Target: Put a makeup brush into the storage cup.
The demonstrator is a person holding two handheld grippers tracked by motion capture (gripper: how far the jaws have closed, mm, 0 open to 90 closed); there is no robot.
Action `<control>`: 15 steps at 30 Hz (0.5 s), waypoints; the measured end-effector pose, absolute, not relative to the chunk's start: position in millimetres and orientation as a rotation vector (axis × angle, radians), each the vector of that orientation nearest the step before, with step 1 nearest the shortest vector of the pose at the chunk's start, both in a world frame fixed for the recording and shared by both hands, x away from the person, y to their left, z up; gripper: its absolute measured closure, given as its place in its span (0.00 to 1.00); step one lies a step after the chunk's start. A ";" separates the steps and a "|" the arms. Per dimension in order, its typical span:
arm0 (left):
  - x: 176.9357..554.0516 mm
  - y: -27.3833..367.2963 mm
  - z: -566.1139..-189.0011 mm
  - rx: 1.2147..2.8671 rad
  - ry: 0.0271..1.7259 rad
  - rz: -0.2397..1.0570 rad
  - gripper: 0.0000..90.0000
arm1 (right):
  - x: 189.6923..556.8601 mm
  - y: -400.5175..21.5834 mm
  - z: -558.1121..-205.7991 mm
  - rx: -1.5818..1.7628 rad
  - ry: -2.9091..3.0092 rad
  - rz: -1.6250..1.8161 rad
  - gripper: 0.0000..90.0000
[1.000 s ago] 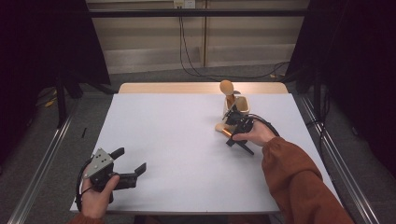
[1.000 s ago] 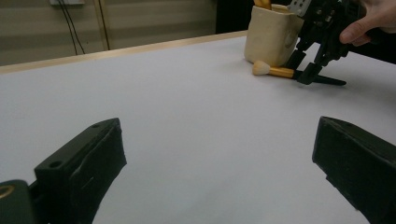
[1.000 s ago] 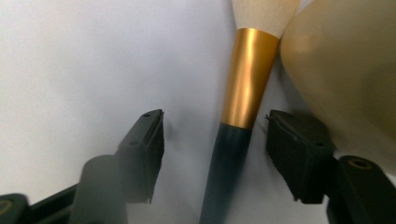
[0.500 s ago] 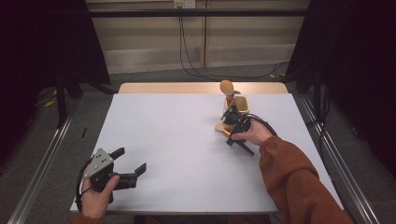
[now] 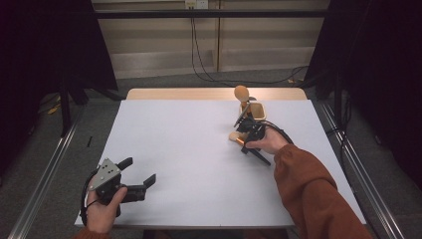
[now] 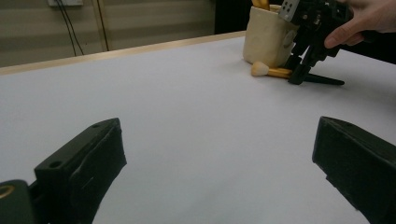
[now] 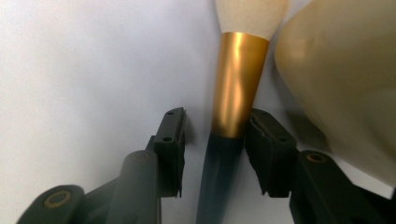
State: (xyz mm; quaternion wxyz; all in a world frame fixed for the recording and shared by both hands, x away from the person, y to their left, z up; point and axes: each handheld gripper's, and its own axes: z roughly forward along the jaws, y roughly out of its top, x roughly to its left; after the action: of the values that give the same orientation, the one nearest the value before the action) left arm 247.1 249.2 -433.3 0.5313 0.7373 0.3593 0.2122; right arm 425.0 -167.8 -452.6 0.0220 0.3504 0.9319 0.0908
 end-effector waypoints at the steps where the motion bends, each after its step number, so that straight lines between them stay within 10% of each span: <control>1: 247.1 249.0 -433.4 1.757 0.856 0.506 0.03 | 425.0 -168.1 -452.8 1.085 2.887 0.289 0.68; 15: 246.3 249.4 -433.3 1.757 0.858 0.507 0.03 | 422.4 -164.4 -451.4 1.070 2.887 0.267 0.83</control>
State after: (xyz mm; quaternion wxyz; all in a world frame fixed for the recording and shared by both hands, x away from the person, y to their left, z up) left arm 246.3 249.4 -433.3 0.5318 0.7366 0.3597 0.2126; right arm 422.4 -164.4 -451.4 0.0256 0.3461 0.9339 0.0864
